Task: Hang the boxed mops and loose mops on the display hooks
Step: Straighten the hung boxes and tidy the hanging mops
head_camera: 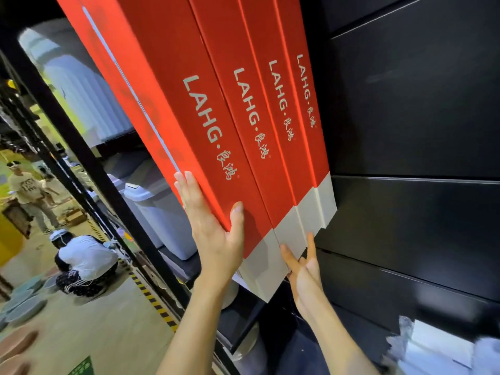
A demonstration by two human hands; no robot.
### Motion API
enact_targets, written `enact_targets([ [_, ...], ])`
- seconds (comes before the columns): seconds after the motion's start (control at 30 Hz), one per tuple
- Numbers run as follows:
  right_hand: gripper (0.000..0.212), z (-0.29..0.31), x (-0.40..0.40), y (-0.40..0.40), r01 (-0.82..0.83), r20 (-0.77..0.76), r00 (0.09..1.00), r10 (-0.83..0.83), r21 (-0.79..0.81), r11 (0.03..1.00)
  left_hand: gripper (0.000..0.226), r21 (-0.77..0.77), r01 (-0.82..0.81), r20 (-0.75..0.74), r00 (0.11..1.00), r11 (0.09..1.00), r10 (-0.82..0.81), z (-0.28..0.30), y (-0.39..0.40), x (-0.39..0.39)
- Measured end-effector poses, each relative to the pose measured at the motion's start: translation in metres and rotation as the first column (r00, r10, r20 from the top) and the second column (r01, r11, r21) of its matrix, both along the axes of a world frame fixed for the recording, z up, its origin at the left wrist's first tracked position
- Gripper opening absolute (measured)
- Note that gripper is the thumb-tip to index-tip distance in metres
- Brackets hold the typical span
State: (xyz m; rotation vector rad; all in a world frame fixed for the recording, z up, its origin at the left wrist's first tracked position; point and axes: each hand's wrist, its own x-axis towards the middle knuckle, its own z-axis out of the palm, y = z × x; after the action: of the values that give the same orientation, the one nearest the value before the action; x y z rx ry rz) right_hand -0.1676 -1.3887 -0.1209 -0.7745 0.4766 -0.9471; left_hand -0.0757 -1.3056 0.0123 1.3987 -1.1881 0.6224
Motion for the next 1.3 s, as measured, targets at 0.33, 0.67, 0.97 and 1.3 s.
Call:
enact_targets([
  [0.33, 0.12, -0.008, -0.003, -0.006, 0.003, -0.059, 0.998, -0.008, -0.085, 0.996, 0.084, -0.041, 0.014, -0.003, 1.0, 0.999, -0.014, -0.002, -0.008, 0.001],
  [0.67, 0.114, -0.006, -0.019, -0.046, 0.082, -0.113, 0.99, -0.081, 0.006, 0.997, 0.085, -0.076, 0.008, -0.017, 1.0, 0.997, -0.01, -0.004, -0.012, -0.005],
  [0.97, 0.114, 0.004, -0.015, -0.069, 0.046, -0.055, 0.998, -0.044, 0.033, 0.998, 0.083, -0.098, -0.002, -0.01, 1.0, 0.995, 0.001, -0.002, -0.014, -0.01],
  [1.3, 0.101, 0.0, -0.012, -0.078, 0.061, -0.046, 0.997, -0.058, 0.071, 0.996, 0.083, -0.087, -0.005, -0.019, 1.0, 0.996, 0.004, -0.001, -0.013, -0.012],
])
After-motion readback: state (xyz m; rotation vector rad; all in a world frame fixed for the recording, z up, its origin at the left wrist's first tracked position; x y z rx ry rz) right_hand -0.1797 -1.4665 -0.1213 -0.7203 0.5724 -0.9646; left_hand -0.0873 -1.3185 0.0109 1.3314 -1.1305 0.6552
